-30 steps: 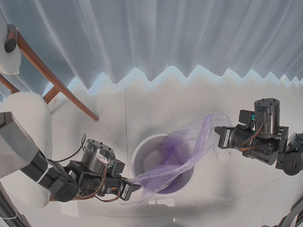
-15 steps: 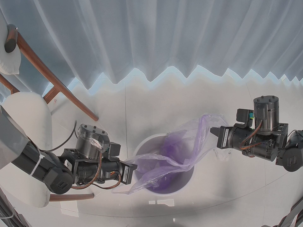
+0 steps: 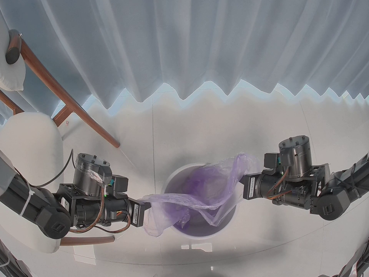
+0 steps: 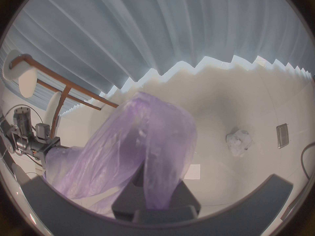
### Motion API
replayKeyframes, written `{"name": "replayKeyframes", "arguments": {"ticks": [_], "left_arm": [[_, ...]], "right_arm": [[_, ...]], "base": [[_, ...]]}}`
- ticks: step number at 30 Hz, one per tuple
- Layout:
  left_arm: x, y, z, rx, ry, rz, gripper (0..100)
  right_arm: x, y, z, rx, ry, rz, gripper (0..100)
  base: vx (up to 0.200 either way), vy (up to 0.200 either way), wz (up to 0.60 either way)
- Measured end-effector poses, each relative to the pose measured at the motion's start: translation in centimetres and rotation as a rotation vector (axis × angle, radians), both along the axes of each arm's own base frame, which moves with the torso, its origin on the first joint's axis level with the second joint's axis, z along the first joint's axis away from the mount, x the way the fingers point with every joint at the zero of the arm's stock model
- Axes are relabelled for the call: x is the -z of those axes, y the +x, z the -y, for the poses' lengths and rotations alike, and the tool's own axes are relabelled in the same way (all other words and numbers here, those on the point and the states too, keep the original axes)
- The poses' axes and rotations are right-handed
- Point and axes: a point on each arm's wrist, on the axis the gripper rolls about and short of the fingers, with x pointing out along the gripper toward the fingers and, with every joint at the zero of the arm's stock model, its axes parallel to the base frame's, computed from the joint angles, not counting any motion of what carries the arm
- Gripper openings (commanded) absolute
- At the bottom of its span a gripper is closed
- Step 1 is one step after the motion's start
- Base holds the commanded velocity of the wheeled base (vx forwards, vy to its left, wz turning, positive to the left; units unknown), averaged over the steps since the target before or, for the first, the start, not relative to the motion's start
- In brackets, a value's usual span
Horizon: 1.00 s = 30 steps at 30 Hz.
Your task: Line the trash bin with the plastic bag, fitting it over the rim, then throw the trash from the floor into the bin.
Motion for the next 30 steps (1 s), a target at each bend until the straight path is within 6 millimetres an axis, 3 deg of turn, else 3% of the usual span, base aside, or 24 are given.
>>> {"name": "replayKeyframes", "arguments": {"ticks": [6,12,22,30], "left_arm": [[0.2,0.1,0.0,-0.002,0.003,-0.004,0],[-0.7,2.1,0.9,0.009,-0.039,0.044,0],[-1.8,6.0,2.2,-0.022,-0.130,0.081,0],[-2.2,8.7,1.7,-0.086,-0.138,0.036,0]], "right_arm": [[1.8,0.5,-1.0,-0.015,-0.022,-0.031,0],[1.9,1.3,-0.1,0.011,-0.022,-0.041,0],[-0.4,4.4,2.7,0.066,0.011,-0.085,0],[-3.3,6.2,3.3,0.056,0.029,-0.136,0]], "base": [[0.000,0.000,0.00],[0.000,0.000,0.00],[0.000,0.000,0.00],[0.000,0.000,0.00]]}}
